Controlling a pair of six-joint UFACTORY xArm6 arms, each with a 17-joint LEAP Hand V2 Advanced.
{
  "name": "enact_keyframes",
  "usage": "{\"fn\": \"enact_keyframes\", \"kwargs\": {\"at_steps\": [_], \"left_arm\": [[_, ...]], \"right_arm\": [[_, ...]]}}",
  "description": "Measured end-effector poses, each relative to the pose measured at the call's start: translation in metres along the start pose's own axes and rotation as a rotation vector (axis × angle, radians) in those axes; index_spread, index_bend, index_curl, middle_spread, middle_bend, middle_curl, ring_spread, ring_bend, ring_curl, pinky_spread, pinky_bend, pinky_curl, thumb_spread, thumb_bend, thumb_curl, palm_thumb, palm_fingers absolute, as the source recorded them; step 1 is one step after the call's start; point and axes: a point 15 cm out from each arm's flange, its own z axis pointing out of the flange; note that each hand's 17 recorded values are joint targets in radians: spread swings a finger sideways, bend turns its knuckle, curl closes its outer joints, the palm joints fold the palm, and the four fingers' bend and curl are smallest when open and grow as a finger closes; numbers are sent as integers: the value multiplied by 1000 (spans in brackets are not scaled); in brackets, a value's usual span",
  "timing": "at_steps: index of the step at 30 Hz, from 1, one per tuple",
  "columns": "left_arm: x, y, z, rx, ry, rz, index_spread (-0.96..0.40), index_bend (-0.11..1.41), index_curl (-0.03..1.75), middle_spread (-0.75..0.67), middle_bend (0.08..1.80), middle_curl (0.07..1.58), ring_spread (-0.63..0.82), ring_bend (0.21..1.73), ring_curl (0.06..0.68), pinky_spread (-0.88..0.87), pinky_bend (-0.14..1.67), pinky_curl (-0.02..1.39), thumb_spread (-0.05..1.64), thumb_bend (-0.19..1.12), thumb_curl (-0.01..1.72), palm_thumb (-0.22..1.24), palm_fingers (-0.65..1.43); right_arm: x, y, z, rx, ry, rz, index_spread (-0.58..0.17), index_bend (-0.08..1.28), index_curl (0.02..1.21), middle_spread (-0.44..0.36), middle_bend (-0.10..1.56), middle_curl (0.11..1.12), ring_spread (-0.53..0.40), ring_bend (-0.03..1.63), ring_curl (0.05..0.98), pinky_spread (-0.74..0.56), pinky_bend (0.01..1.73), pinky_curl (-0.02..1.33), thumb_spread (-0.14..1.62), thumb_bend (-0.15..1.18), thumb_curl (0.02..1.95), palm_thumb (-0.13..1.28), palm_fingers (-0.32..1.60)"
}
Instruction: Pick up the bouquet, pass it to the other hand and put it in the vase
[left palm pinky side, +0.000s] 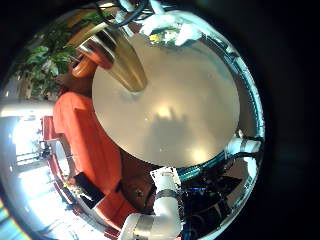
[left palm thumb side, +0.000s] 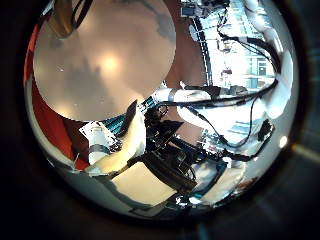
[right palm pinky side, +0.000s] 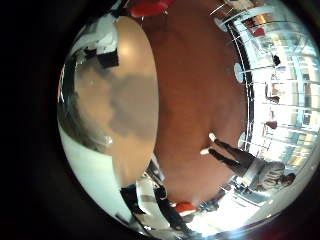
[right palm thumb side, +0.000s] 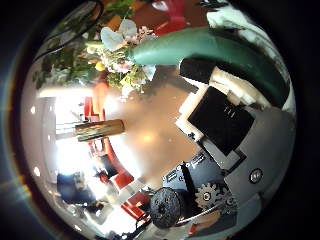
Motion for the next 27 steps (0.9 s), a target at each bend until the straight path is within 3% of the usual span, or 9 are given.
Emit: {"fn": "enact_keyframes", "kwargs": {"at_steps": [9,14,17,21,27], "left_arm": [[-8,-24,-42,122,120,-50,33,217,422,310,217,356,486,472,189,473,169,227,1110,-21,356,387,309],[2,-41,-64,198,302,-84,26,227,435,268,239,370,464,485,190,457,165,216,1114,-28,352,375,336],[-9,-48,-76,255,385,-126,31,209,437,252,244,376,455,505,193,450,169,213,1116,-36,340,327,332],[10,-60,-93,321,538,-101,59,180,428,247,247,380,453,525,194,451,181,217,1105,-36,329,275,316],[13,-75,-120,458,727,-98,93,167,409,253,254,384,460,544,193,451,192,234,1084,-31,320,229,297]], "right_arm": [[-39,6,-82,205,-302,14,-241,1135,901,-127,1344,797,-185,1471,639,-183,1412,595,908,78,878,1151,1151],[-53,9,-138,335,-579,44,-231,1143,893,-120,1350,787,-181,1475,641,-182,1395,621,894,73,936,1143,1154],[-68,21,-163,354,-750,-2,-225,1154,885,-116,1354,780,-179,1475,641,-183,1382,640,888,70,977,1138,1155],[-73,42,-192,377,-942,-76,-219,1161,877,-114,1358,773,-178,1479,642,-184,1368,662,884,66,1021,1133,1154],[-98,82,-187,260,-1280,-141,-214,1175,869,-111,1366,765,-178,1481,644,-179,1345,697,882,60,1078,1126,1151]]}}
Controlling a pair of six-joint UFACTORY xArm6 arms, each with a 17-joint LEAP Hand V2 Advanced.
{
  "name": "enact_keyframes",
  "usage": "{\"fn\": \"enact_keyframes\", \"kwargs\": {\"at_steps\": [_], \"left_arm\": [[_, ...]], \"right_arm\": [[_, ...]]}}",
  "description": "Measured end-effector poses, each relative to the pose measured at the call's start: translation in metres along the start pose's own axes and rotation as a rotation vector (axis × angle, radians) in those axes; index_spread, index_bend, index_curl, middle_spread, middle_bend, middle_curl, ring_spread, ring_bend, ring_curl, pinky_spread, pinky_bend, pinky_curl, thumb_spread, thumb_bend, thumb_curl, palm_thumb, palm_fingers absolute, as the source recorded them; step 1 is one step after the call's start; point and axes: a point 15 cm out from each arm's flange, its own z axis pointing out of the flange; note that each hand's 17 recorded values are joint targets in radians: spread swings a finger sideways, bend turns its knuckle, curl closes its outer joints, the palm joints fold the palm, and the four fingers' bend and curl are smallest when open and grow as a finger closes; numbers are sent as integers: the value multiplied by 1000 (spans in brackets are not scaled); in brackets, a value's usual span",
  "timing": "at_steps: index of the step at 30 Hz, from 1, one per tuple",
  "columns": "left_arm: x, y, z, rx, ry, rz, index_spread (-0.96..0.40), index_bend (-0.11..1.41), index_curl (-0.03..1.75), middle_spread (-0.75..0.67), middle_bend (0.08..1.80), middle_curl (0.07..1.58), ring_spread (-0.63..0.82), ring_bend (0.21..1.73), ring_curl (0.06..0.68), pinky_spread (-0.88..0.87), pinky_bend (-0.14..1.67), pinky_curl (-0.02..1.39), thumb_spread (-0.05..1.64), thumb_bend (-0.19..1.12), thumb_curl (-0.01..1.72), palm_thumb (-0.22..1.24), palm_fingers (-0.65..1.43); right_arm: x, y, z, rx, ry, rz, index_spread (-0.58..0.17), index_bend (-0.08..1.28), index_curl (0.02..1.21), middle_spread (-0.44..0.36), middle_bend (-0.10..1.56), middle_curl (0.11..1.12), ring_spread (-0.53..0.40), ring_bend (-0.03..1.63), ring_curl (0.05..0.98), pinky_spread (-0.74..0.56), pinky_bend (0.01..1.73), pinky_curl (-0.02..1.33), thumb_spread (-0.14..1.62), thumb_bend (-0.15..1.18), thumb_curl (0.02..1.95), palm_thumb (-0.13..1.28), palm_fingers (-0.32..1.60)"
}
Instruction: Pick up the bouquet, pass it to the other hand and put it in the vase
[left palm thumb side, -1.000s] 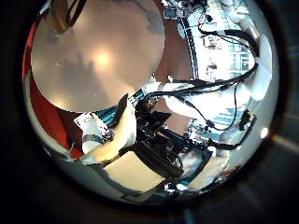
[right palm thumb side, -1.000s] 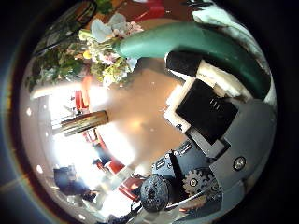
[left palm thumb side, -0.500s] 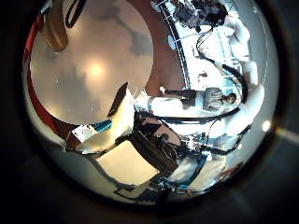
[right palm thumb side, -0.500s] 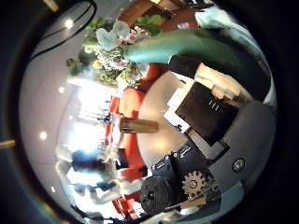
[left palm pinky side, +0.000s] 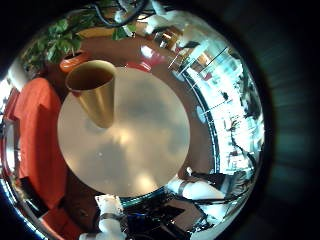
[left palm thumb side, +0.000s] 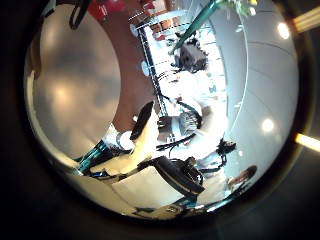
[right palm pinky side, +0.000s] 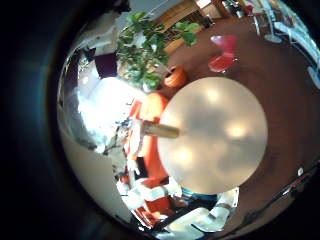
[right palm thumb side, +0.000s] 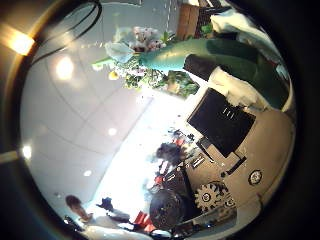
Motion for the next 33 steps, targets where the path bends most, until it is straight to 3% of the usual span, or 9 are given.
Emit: {"fn": "enact_keyframes", "kwargs": {"at_steps": [6,12,22,26,31,33], "left_arm": [[20,-16,-8,84,178,6,108,170,394,254,261,386,461,564,191,454,193,247,1062,-29,314,200,295],[48,-28,-14,108,385,0,120,168,381,256,271,389,462,580,189,450,199,262,1035,-28,317,192,300],[74,-27,-21,73,539,10,136,161,357,257,280,392,461,604,184,455,221,288,986,-29,329,198,298],[91,-22,-17,24,618,19,137,152,347,254,297,394,459,614,181,444,239,296,976,-30,331,200,315],[99,-18,-18,-30,652,26,144,134,319,198,426,430,443,624,174,407,249,303,950,-32,333,194,369],[101,-15,-16,-54,669,22,123,137,309,104,573,472,371,633,166,344,243,293,945,-32,333,193,499]], "right_arm": [[-10,28,14,-82,-173,-9,-210,1185,859,-110,1368,757,-177,1486,643,-177,1322,730,878,52,1131,1118,1155],[-7,56,45,-203,-282,-5,-205,1194,849,-109,1372,751,-176,1487,641,-178,1302,761,877,45,1177,1114,1155],[3,93,83,-338,-306,7,-201,1202,834,-109,1377,743,-176,1488,639,-182,1273,808,880,33,1239,1111,1155],[7,102,98,-382,-313,16,-200,1205,830,-109,1381,740,-176,1488,638,-184,1262,826,882,28,1260,1111,1156],[15,110,116,-431,-291,22,-200,1208,825,-108,1384,737,-176,1489,638,-187,1250,846,884,22,1283,1111,1156],[23,109,120,-426,-258,23,-199,1209,823,-108,1385,735,-176,1489,638,-188,1245,853,885,19,1292,1111,1156]]}}
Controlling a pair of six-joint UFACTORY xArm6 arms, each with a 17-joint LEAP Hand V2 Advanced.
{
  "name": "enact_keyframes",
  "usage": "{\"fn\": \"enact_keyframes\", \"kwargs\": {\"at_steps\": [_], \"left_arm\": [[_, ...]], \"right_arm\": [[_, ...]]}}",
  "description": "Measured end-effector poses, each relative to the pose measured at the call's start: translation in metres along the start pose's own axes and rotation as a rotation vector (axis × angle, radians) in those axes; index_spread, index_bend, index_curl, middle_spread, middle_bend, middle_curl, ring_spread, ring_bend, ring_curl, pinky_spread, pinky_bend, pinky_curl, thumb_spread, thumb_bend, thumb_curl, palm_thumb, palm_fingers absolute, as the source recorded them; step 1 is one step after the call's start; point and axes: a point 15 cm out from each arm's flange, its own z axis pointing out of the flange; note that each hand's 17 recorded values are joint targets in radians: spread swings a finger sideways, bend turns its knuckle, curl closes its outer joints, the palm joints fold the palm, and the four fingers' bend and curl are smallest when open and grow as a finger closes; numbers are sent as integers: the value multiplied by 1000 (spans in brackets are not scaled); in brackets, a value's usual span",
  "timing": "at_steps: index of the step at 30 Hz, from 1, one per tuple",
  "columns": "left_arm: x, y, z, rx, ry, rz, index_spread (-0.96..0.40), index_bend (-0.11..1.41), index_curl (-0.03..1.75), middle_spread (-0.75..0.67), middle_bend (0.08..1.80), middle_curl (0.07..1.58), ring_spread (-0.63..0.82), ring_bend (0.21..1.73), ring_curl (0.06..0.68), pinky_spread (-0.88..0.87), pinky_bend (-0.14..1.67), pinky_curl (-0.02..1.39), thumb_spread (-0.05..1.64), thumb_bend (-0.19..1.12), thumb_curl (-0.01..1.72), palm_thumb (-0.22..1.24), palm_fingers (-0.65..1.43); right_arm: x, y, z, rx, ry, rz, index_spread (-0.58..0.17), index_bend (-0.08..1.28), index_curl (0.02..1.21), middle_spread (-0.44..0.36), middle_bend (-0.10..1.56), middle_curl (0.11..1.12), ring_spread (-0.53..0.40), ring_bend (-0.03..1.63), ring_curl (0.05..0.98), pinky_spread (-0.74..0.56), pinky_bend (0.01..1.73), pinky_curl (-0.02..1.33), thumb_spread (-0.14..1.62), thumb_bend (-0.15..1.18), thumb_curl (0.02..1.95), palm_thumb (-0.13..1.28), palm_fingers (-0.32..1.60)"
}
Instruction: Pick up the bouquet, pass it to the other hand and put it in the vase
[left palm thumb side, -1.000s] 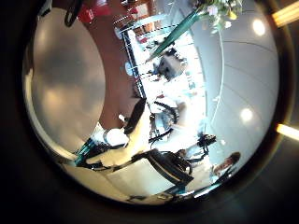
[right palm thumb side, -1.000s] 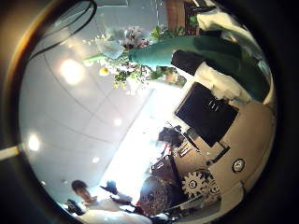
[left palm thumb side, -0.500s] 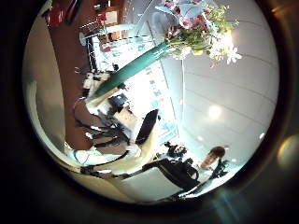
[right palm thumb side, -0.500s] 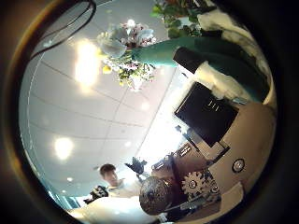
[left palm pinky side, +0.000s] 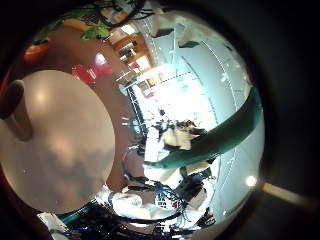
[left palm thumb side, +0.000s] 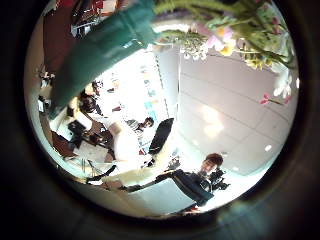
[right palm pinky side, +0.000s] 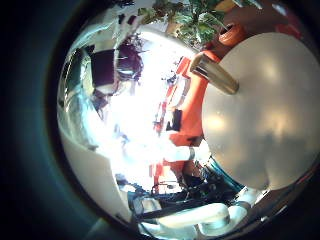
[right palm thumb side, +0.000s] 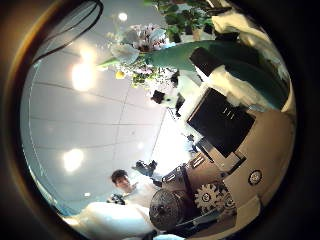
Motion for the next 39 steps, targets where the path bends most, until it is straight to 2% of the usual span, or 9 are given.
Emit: {"fn": "enact_keyframes", "kwargs": {"at_steps": [3,5,8,11,17,26,31,35,39], "left_arm": [[1,3,6,-33,32,-32,29,176,320,-63,758,548,150,698,171,131,357,317,938,-22,338,214,825],[-1,2,11,-54,49,-65,-41,183,324,-137,769,551,-16,762,179,-42,490,337,954,7,351,294,1032],[-6,3,15,-74,64,-107,-200,280,394,-269,844,657,-293,1037,314,-305,839,489,990,121,420,592,1352],[-7,1,13,-63,76,-104,-319,465,485,-346,921,719,-378,1205,394,-415,1018,568,986,177,478,768,1345],[6,-8,-3,1,88,-36,-483,725,665,-439,1075,823,-418,1395,487,-493,1213,673,996,213,568,929,1191],[47,-39,-48,184,-8,134,-599,828,861,-480,1183,905,-406,1506,536,-521,1290,763,1034,219,675,1002,1079],[61,-52,-77,272,-71,215,-635,812,944,-489,1200,926,-401,1528,543,-530,1291,796,1051,206,718,1007,1062],[76,-62,-117,385,-174,320,-657,789,1002,-494,1201,937,-398,1534,544,-536,1284,817,1062,194,748,1007,1057],[76,-66,-136,441,-259,383,-676,762,1054,-497,1199,945,-397,1537,543,-546,1271,838,1072,184,775,1011,1055]], "right_arm": [[13,-1,5,-12,43,14,-199,1210,821,-108,1386,733,-176,1489,637,-189,1238,864,887,16,1303,1112,1156],[18,-2,6,-12,60,16,-199,1211,819,-108,1387,732,-176,1489,637,-190,1234,871,888,13,1311,1112,1156],[25,-8,7,2,85,15,-198,1212,817,-108,1388,730,-176,1489,637,-192,1228,880,889,9,1321,1113,1156],[30,-14,7,21,110,14,-198,1214,815,-108,1393,730,-177,1488,637,-195,1224,893,895,-19,1318,1071,1154],[44,-20,-7,70,161,36,-215,1151,798,-127,1332,715,-192,1439,618,-242,1189,864,928,-55,1168,847,1091],[71,-8,-35,172,137,127,-309,649,686,-199,1061,622,-253,1286,538,-449,1112,724,1003,-32,891,742,659],[74,-8,-42,191,137,138,-354,547,630,-178,936,580,-246,1217,499,-337,1007,696,1017,-27,792,739,407],[76,-8,-45,197,134,141,-380,526,597,-154,837,539,-205,1156,465,-174,942,675,1024,-25,732,741,290],[78,-7,-43,188,137,147,-395,477,558,-128,752,501,-146,1084,428,13,924,658,1018,-28,685,737,198]]}}
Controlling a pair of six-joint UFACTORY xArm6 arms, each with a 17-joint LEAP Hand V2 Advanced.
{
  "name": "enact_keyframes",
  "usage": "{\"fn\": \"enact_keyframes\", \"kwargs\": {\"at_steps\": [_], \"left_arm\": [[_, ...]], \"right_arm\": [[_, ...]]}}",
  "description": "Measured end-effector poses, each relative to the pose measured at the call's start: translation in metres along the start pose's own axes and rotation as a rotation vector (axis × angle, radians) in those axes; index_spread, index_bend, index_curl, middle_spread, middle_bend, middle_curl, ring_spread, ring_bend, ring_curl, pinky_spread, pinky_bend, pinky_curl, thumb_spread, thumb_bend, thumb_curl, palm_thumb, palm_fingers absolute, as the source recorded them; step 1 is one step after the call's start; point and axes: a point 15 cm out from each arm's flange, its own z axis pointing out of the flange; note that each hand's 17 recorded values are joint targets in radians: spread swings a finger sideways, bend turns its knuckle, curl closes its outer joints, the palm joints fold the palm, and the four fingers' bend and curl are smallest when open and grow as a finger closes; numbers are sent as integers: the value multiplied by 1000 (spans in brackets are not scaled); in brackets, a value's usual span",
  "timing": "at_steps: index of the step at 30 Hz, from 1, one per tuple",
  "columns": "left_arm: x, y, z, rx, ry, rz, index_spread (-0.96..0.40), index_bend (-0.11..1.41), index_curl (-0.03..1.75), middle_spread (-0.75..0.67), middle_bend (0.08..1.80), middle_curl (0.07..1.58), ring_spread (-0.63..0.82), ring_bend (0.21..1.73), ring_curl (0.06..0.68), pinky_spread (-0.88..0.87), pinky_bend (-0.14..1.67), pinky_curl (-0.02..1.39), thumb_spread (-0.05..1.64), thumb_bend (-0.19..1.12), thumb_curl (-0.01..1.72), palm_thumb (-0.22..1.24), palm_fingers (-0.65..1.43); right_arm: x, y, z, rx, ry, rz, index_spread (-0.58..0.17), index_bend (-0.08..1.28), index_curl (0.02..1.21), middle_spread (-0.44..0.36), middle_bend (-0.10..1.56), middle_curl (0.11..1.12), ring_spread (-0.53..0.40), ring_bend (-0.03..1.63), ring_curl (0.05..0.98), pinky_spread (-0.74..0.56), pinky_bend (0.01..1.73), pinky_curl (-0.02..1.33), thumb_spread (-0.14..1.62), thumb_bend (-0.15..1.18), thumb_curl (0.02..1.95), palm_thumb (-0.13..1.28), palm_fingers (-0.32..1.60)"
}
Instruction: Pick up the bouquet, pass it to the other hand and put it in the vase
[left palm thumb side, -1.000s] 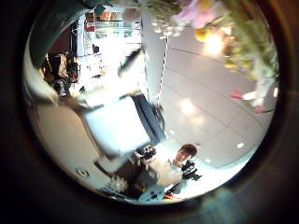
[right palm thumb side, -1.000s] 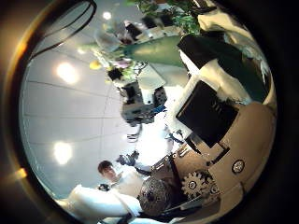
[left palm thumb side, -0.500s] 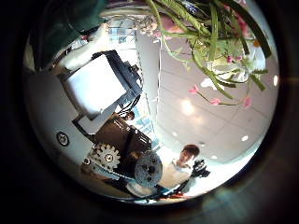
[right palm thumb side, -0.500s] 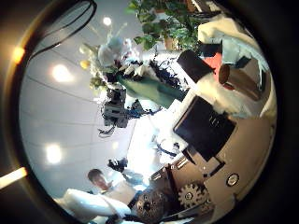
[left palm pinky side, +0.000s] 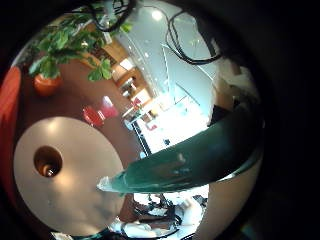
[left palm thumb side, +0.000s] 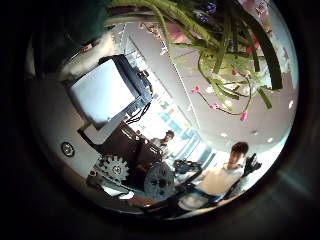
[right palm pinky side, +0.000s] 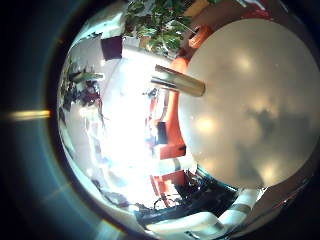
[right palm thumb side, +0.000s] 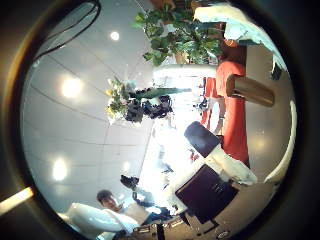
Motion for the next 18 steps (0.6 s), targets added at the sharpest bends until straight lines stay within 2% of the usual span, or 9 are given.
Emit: {"fn": "enact_keyframes", "kwargs": {"at_steps": [5,10,14,18], "left_arm": [[-14,-8,-7,55,-85,61,-697,733,1112,-501,1193,953,-396,1537,540,-555,1254,860,1080,167,803,1011,1059],[-45,1,-6,57,-117,41,-713,706,1157,-504,1187,959,-396,1536,538,-563,1239,879,1089,157,825,1017,1062],[-56,2,-2,60,-121,37,-726,682,1195,-506,1181,964,-396,1534,537,-571,1224,896,1096,145,843,1021,1067],[-80,9,0,59,-141,10,-736,663,1223,-509,1175,969,-396,1532,535,-578,1212,910,1101,135,858,1024,1071]], "right_arm": [[7,0,-2,-1,13,10,-410,391,499,-97,670,458,-58,999,384,220,895,621,1013,-27,637,731,126],[15,-5,-1,14,27,19,-412,315,447,-69,569,412,39,905,335,355,869,577,1017,-27,599,719,73],[19,-6,-2,12,23,26,-413,276,419,-51,504,384,81,854,304,418,836,537,1015,-27,579,715,87],[22,-3,-2,4,34,30,-410,240,402,-41,463,368,102,822,282,449,799,502,1011,-25,562,711,119]]}}
